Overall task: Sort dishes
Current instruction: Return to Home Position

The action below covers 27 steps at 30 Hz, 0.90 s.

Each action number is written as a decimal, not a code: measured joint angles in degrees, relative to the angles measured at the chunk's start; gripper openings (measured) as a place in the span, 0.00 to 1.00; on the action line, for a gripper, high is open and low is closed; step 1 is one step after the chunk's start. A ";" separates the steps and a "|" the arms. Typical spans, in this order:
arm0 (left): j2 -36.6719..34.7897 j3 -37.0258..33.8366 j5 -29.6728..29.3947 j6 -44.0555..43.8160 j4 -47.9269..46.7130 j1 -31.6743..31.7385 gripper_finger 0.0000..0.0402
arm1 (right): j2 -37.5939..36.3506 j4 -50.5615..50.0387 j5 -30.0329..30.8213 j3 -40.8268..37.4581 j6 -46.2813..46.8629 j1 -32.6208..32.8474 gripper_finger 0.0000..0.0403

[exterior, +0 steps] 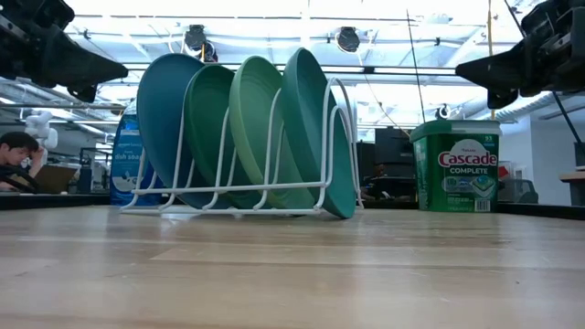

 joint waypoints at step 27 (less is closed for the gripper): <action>0.00 -1.49 -1.03 -0.08 0.53 0.00 0.00 | -5.37 -6.93 -0.52 0.04 1.57 -0.02 0.00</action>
